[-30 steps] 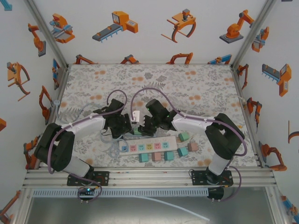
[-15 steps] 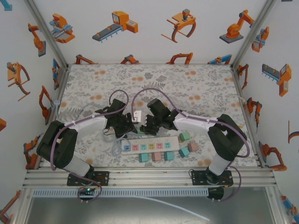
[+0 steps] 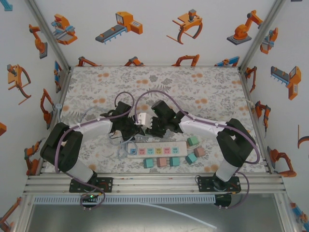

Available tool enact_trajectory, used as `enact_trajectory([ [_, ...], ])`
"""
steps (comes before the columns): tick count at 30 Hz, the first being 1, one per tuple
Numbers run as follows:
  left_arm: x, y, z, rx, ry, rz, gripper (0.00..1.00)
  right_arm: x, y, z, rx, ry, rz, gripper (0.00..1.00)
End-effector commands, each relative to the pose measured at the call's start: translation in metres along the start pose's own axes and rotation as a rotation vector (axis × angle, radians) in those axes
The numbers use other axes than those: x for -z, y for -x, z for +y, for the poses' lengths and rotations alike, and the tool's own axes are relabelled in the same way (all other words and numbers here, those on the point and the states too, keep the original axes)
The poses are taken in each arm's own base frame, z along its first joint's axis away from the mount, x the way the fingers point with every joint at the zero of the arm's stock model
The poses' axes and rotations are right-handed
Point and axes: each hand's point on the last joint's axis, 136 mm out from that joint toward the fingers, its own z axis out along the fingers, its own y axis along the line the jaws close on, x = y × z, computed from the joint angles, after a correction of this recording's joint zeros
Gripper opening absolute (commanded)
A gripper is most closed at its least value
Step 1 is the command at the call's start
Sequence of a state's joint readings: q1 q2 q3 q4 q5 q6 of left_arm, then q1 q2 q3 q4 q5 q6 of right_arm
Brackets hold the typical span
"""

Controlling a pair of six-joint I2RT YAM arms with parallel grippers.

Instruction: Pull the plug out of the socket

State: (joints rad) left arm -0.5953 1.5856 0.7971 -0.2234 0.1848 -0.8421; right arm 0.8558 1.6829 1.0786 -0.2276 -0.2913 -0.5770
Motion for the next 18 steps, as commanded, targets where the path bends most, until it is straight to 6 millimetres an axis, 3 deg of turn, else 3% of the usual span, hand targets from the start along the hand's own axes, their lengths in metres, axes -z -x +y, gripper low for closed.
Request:
enact_trajectory([
  [1, -0.029, -0.035, 0.110, 0.014, 0.422, 0.059, 0.60, 0.026, 0.074, -0.013, 0.004, -0.038, -0.235, 0.01],
  [7, -0.036, -0.035, 0.111, 0.026, 0.438, 0.078, 0.60, 0.022, 0.068, -0.011, -0.027, -0.016, -0.233, 0.00],
  [13, -0.038, -0.033, 0.120, 0.020, 0.483, 0.069, 0.60, 0.048, 0.088, -0.023, -0.140, -0.037, -0.423, 0.00],
  [17, -0.041, -0.033, 0.115, 0.020, 0.469, 0.079, 0.60, 0.030, 0.065, -0.020, -0.112, -0.042, -0.333, 0.00],
  [18, -0.041, -0.033, 0.113, 0.020, 0.460, 0.081, 0.60, 0.021, 0.053, -0.017, -0.094, -0.039, -0.294, 0.06],
])
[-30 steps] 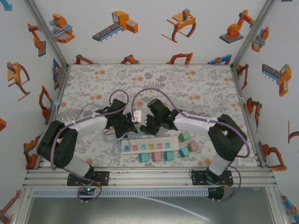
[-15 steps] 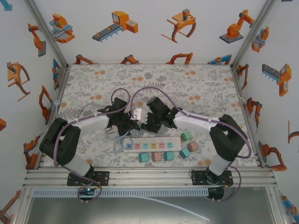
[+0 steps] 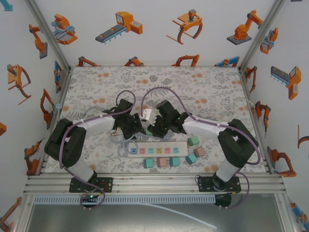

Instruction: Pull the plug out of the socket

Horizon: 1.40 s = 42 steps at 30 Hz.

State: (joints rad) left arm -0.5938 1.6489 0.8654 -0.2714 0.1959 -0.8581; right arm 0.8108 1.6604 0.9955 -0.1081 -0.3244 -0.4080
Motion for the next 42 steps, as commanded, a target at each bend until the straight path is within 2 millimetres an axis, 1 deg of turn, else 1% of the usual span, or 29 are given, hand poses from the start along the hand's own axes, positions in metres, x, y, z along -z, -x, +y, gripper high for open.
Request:
enact_trajectory([
  [1, -0.038, -0.031, 0.115, 0.001, 0.430, 0.038, 0.60, 0.009, 0.053, 0.006, 0.099, 0.009, -0.202, 0.15],
  [2, -0.037, -0.030, 0.113, -0.002, 0.423, 0.035, 0.60, 0.005, 0.045, 0.006, 0.104, -0.003, -0.178, 0.25],
  [3, -0.036, -0.030, 0.112, -0.005, 0.422, 0.034, 0.60, 0.002, 0.038, 0.006, 0.107, -0.007, -0.157, 0.37],
  [4, -0.034, -0.029, 0.112, -0.008, 0.424, 0.031, 0.60, 0.002, 0.034, 0.009, 0.109, 0.000, -0.144, 0.52],
  [5, -0.033, -0.028, 0.111, -0.010, 0.423, 0.026, 0.60, 0.002, 0.033, 0.011, 0.108, 0.011, -0.138, 0.93],
  [6, -0.031, -0.027, 0.111, -0.015, 0.427, 0.021, 0.60, 0.003, 0.030, 0.013, 0.115, 0.020, -0.127, 0.99],
  [11, -0.027, -0.023, 0.108, -0.019, 0.420, 0.007, 0.60, 0.006, 0.014, 0.009, 0.182, -0.021, -0.066, 0.99],
  [15, -0.025, -0.023, 0.106, -0.025, 0.417, 0.004, 0.60, 0.009, 0.004, 0.000, 0.168, -0.034, -0.024, 0.99],
  [17, -0.024, -0.023, 0.106, -0.025, 0.414, 0.002, 0.60, 0.010, -0.003, -0.005, 0.150, -0.033, -0.005, 0.95],
  [20, -0.022, -0.022, 0.105, -0.026, 0.409, -0.003, 0.60, 0.008, -0.010, -0.003, 0.156, -0.003, 0.028, 0.81],
  [21, -0.022, -0.022, 0.105, -0.026, 0.411, -0.005, 0.60, 0.006, -0.010, -0.002, 0.154, 0.003, 0.030, 0.75],
  [22, -0.022, -0.023, 0.106, -0.027, 0.413, -0.004, 0.60, 0.005, -0.010, -0.002, 0.152, 0.006, 0.027, 0.70],
  [26, -0.021, -0.023, 0.106, -0.028, 0.412, -0.003, 0.60, 0.002, -0.005, -0.003, 0.142, 0.009, 0.001, 0.60],
  [30, -0.021, -0.024, 0.107, -0.028, 0.415, -0.003, 0.60, -0.002, -0.001, -0.002, 0.129, 0.017, -0.017, 0.54],
  [33, -0.023, -0.026, 0.108, -0.026, 0.414, 0.000, 0.60, -0.003, -0.001, -0.004, 0.130, 0.008, -0.020, 0.52],
  [35, -0.025, -0.027, 0.108, -0.023, 0.410, 0.004, 0.60, -0.003, 0.001, -0.004, 0.132, 0.009, -0.026, 0.47],
  [38, -0.029, -0.031, 0.114, -0.011, 0.426, 0.017, 0.60, 0.002, 0.010, -0.004, 0.133, 0.013, -0.052, 0.37],
  [42, -0.034, -0.039, 0.126, 0.000, 0.457, 0.037, 0.59, 0.018, 0.034, -0.005, 0.112, -0.004, -0.112, 0.28],
])
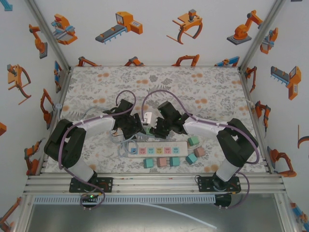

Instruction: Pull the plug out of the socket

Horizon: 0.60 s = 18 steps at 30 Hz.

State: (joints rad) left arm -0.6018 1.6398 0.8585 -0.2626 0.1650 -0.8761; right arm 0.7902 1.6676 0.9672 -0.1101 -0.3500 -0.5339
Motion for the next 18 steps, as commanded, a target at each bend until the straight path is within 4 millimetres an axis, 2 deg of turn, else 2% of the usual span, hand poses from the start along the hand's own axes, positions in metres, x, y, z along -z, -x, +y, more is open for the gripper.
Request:
enact_trajectory([
  [1, -0.037, -0.043, 0.127, -0.016, 0.454, 0.066, 0.59, 0.026, 0.054, -0.013, 0.006, -0.048, -0.139, 0.27],
  [5, -0.041, -0.050, 0.135, -0.017, 0.468, 0.078, 0.58, 0.038, 0.071, -0.014, -0.057, -0.058, -0.201, 0.26],
  [10, -0.044, -0.052, 0.140, -0.013, 0.480, 0.079, 0.57, 0.027, 0.043, -0.014, 0.016, -0.105, -0.071, 0.24],
  [15, -0.045, -0.051, 0.141, -0.013, 0.485, 0.074, 0.57, 0.035, 0.061, -0.008, -0.041, -0.039, -0.184, 0.23],
  [18, -0.045, -0.049, 0.139, -0.013, 0.482, 0.071, 0.57, 0.019, 0.039, 0.000, 0.142, -0.083, -0.022, 0.22],
])
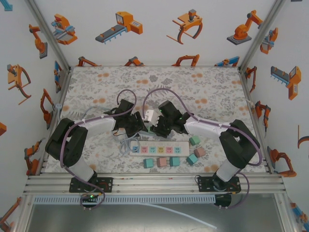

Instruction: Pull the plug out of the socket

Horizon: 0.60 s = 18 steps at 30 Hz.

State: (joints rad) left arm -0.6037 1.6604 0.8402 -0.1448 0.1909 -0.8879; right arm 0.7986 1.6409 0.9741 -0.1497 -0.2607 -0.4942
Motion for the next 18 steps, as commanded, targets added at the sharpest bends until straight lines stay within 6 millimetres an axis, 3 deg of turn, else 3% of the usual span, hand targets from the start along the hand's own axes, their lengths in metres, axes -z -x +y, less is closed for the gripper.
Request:
enact_trajectory([
  [1, -0.024, -0.057, 0.156, -0.013, 0.560, 0.099, 0.57, 0.010, 0.036, 0.009, 0.220, -0.036, -0.032, 0.22],
  [3, -0.023, -0.056, 0.157, -0.017, 0.567, 0.096, 0.57, 0.006, 0.032, 0.011, 0.244, -0.034, -0.007, 0.22],
  [7, -0.023, -0.056, 0.158, -0.020, 0.575, 0.093, 0.57, 0.017, 0.055, 0.007, 0.085, -0.002, -0.168, 0.22],
  [10, -0.025, -0.056, 0.158, -0.017, 0.571, 0.098, 0.57, 0.028, 0.062, -0.022, -0.170, 0.001, -0.278, 0.22],
  [13, -0.025, -0.056, 0.158, -0.020, 0.572, 0.100, 0.57, 0.027, 0.048, -0.049, -0.325, -0.046, -0.250, 0.18],
  [16, -0.024, -0.055, 0.158, -0.023, 0.576, 0.095, 0.57, 0.014, 0.036, -0.032, -0.183, -0.049, -0.091, 0.17],
  [18, -0.024, -0.053, 0.159, -0.028, 0.584, 0.093, 0.57, 0.012, 0.039, -0.017, -0.070, -0.036, -0.067, 0.17],
])
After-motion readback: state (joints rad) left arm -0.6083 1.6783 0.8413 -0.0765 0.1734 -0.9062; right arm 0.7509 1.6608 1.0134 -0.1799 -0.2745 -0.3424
